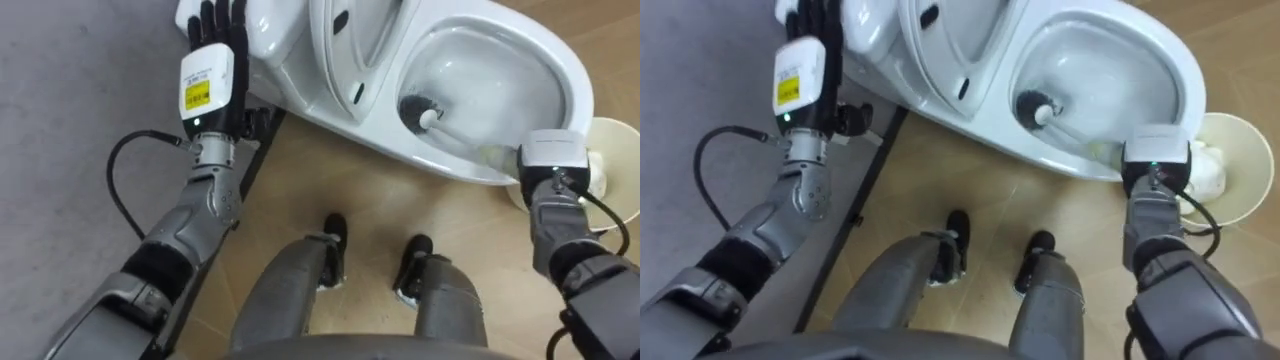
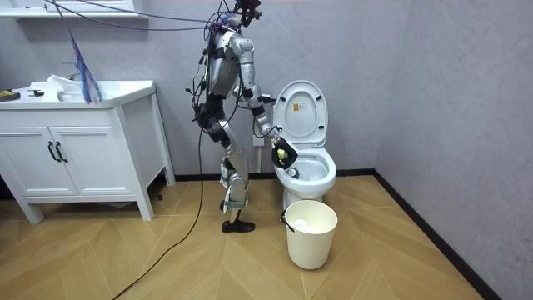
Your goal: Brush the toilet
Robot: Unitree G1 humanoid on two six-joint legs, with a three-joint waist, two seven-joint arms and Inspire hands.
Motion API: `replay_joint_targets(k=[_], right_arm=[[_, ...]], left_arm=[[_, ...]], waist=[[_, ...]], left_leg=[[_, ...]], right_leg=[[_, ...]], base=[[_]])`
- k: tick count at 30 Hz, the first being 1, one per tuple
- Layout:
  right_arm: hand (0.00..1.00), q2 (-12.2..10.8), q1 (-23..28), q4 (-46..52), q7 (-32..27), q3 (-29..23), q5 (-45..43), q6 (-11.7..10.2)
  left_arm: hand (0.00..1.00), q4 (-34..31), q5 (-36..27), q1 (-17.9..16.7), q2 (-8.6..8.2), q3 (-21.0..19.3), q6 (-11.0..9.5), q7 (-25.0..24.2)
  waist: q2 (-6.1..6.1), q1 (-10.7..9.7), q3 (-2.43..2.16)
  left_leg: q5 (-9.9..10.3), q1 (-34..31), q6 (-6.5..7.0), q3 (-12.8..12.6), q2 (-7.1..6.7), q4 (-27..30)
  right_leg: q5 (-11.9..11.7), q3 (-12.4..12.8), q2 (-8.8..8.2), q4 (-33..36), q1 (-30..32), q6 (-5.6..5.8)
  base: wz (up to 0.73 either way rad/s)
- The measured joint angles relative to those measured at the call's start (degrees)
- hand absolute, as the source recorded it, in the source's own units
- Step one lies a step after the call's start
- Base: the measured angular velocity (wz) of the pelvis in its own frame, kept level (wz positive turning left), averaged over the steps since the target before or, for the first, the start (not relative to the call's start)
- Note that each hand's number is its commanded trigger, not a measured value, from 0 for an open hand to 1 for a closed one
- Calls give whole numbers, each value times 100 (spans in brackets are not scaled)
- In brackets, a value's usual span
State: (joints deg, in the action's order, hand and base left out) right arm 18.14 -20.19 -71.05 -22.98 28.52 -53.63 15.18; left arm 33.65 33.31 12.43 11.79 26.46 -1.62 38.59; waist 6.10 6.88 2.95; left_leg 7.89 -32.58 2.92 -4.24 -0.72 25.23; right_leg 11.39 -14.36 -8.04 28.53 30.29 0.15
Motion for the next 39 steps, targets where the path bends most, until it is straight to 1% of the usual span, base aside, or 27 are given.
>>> replay_joint_targets(k=[2,4,6,7,9,10,12,13,15,17,18,19,20,22,23,24,25,27,28,29,30,32,33,35,36,37,39], right_arm=[[100,-90,213,0,-5,1,15,29],[100,-157,306,0,-19,1,21,99],[100,-232,341,-6,-27,1,83,123],[100,-206,353,-63,-28,1,223,120],[100,-256,464,-123,-28,5,360,103],[100,-258,547,-160,5,4,478,74],[100,-256,649,-167,75,-13,570,7],[100,-250,683,-185,135,-56,643,-85],[100,-247,773,-250,264,-78,661,-166],[100,-228,947,-253,325,-192,673,-263],[100,-219,999,-252,326,-225,689,-286],[100,-221,1126,-260,339,-309,733,-328],[100,-223,1293,-217,410,-419,799,-363],[100,-223,1527,-169,497,-623,926,-413],[100,-222,1691,-123,528,-741,1091,-417],[100,-224,1750,-96,561,-779,1187,-417],[100,-226,1900,-10,610,-857,1365,-419],[100,-269,1998,0,745,-951,1524,-481],[100,-305,2058,-11,804,-981,1523,-554],[100,-368,2139,-6,837,-1040,1539,-601],[100,-411,2184,4,859,-1118,1549,-613],[100,-554,2344,22,941,-1384,1598,-682],[100,-567,2381,24,946,-1426,1614,-704],[100,-592,2475,102,957,-1526,1767,-789],[100,-594,2486,107,960,-1548,1814,-816],[100,-620,2478,130,991,-1624,1922,-860],[100,-691,2470,122,1000,-1704,2059,-953]], left_arm=[[0,29,-8,-201,-36,-64,51,0],[0,33,-6,-337,-110,-102,134,21],[0,18,4,-445,-157,-166,183,105],[0,2,-1,-482,-183,-201,208,120],[0,28,2,-590,-175,-208,250,99],[0,53,2,-638,-175,-215,258,38],[0,87,3,-714,-171,-258,256,-43],[0,129,7,-740,-151,-268,246,-77],[0,202,8,-749,-134,-281,212,-129],[0,241,10,-856,-125,-383,162,-234],[0,239,11,-891,-118,-402,162,-271],[0,224,33,-1006,-85,-466,153,-366],[0,220,128,-1185,-49,-599,136,-492],[0,108,198,-1454,70,-672,129,-587],[0,100,181,-1623,74,-786,147,-682],[0,104,151,-1708,85,-821,149,-696],[0,103,-72,-1847,93,-846,146,-763],[0,226,-673,-2052,51,-1046,167,-988],[0,423,-1022,-2212,31,-1249,197,-1136],[0,607,-1386,-2398,25,-1479,207,-1237],[0,701,-1581,-2482,26,-1601,204,-1279],[0,892,-2341,-2827,21,-2120,250,-1461],[0,932,-2525,-2918,3,-2200,252,-1496],[0,968,-3209,-3256,-160,-2542,250,-1634],[0,999,-3333,-3292,-217,-2635,250,-1680],[0,1084,-3609,-3296,-300,-2770,243,-1739],[0,1206,-3986,-3293,-386,-2904,213,-1812]], waist=[[25,-99,-34],[41,-155,-52],[28,-180,-57],[29,-213,-59],[-32,-218,-55],[-143,-218,-25],[-248,-210,-51],[-326,-195,-84],[-414,-188,-100],[-567,-129,-171],[-593,-122,-171],[-646,-99,-197],[-684,-71,-242],[-730,-44,-263],[-741,-64,-280],[-745,-77,-278],[-755,-85,-288],[-787,-67,-282],[-778,-70,-288],[-850,-72,-268],[-848,-70,-271],[-930,-59,-270],[-929,-30,-268],[-875,33,-239],[-861,63,-248],[-840,115,-215],[-821,130,-216]], left_leg=[[-11,274,-19,-10,11,-193],[-19,449,-33,-28,6,-329],[-35,556,-52,-52,-1,-459],[-53,612,-66,-39,1,-493],[-64,803,-77,-36,-8,-583],[-64,939,-78,-43,-22,-597],[-64,1082,-78,-48,-33,-604],[-66,1158,-81,-48,-26,-645],[-73,1340,-94,-42,-6,-756],[-80,1575,-107,-41,-2,-866],[-80,1637,-107,-34,-1,-878],[-79,1774,-108,-32,1,-927],[-75,1942,-119,-27,17,-1020],[-59,2153,-145,12,31,-1117],[-55,2268,-151,49,31,-1176],[-51,2324,-157,70,29,-1205],[-40,2410,-176,149,22,-1268],[-41,2601,-185,171,19,-1388],[-21,2715,-211,198,18,-1405],[-13,2778,-221,270,10,-1408],[-4,2810,-233,298,8,-1410],[44,2871,-250,381,7,-1415],[49,2899,-248,400,2,-1437],[63,3033,-229,455,-2,-1493],[66,3051,-224,452,-3,-1497],[68,3109,-222,452,-4,-1522],[70,3164,-226,451,-5,-1557]], right_leg=[[-24,-13,52,-209,-278,-3],[-26,-1,63,-300,-418,0],[-26,32,70,-319,-467,-2],[-27,20,81,-383,-528,-4],[7,4,65,-398,-697,-20],[54,5,51,-407,-838,-13],[106,3,40,-439,-995,-12],[110,1,52,-513,-1067,-17],[109,-6,106,-650,-1268,-16],[109,-11,121,-742,-1474,-17],[108,-17,127,-777,-1549,-16],[106,-17,146,-860,-1702,-14],[78,-12,195,-1004,-1887,-3],[53,-31,236,-1176,-2134,6],[37,-82,251,-1291,-2289,17],[36,-114,252,-1318,-2356,19],[34,-163,263,-1389,-2469,27],[28,-211,278,-1490,-2671,36],[29,-243,288,-1548,-2814,40],[25,-318,299,-1615,-2952,47],[27,-346,304,-1652,-3009,49],[44,-503,309,-1772,-3141,59],[43,-527,312,-1795,-3180,63],[46,-593,303,-1871,-3355,104],[41,-591,303,-1882,-3376,111],[41,-594,300,-1880,-3422,114],[43,-582,304,-1882,-3456,115]], base=[[0],[-4],[-7],[6],[8],[4],[2],[0],[2],[-4],[-6],[0],[0],[1],[11],[21],[18],[10],[13],[19],[32],[32],[25],[16],[3],[0],[-3]])
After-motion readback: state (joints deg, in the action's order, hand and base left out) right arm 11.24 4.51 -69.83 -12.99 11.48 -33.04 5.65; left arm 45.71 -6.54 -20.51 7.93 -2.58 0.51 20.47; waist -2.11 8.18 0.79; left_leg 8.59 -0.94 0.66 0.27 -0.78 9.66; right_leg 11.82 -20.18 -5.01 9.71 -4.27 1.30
